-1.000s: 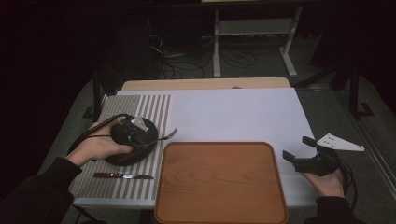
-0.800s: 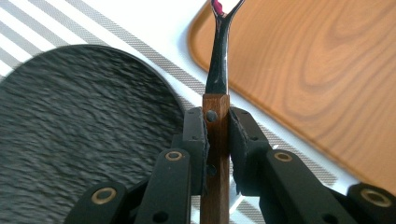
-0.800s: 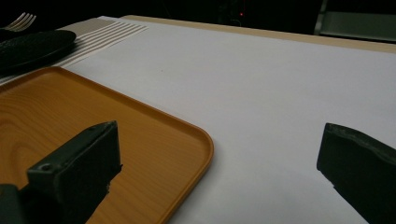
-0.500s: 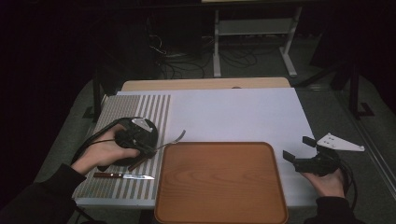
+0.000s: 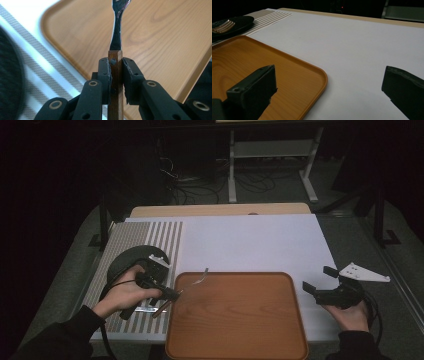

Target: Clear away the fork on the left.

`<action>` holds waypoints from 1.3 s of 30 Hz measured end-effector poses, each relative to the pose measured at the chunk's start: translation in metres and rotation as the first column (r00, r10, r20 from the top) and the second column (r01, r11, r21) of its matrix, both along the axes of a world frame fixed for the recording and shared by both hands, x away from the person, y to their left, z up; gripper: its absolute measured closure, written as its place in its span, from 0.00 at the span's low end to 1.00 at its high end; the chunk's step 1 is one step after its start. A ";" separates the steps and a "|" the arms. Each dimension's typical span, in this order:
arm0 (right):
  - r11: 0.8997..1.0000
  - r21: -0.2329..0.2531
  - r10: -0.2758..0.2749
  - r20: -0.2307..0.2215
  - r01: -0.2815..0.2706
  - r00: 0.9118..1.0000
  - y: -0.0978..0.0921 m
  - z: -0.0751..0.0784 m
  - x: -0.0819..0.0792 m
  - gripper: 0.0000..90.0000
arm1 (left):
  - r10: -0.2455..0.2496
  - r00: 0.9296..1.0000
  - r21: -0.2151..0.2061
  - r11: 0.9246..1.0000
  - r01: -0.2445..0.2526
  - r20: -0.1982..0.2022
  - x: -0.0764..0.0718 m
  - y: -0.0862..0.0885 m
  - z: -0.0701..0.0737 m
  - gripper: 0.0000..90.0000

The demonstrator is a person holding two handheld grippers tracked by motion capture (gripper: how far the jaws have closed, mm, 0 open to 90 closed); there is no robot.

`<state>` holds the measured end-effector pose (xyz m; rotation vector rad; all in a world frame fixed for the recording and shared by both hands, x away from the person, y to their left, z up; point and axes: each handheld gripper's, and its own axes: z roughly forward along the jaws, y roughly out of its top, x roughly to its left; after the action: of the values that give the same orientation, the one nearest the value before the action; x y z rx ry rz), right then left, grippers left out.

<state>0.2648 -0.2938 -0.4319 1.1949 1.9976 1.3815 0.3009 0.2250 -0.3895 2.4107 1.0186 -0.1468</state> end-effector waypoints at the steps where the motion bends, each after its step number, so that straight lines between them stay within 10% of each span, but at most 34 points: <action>1: 1.000 0.000 -0.001 0.000 0.001 1.000 0.000 0.000 0.000 0.00 | -0.001 1.000 0.002 1.000 0.001 -0.008 -0.001 -0.002 -0.002 0.86; 19: 1.000 -0.002 0.007 -0.001 -0.007 1.000 0.000 0.000 0.000 0.00 | -0.024 0.993 -0.026 0.999 0.021 -0.116 -0.022 -0.038 -0.030 0.86; 32: 1.000 -0.002 0.009 -0.006 -0.009 1.000 0.000 0.000 0.000 0.00 | -0.102 0.994 -0.052 0.994 0.100 -0.025 -0.027 -0.050 -0.028 0.73; 39: 1.000 -0.005 0.013 -0.011 -0.013 1.000 0.001 -0.001 0.001 0.00 | -0.180 0.981 -0.146 0.971 0.188 0.066 -0.023 -0.069 -0.025 0.69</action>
<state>0.2658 -0.2930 -0.4328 1.1911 2.0185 1.3781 0.2782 0.1560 -0.4141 2.3531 0.7319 -0.2167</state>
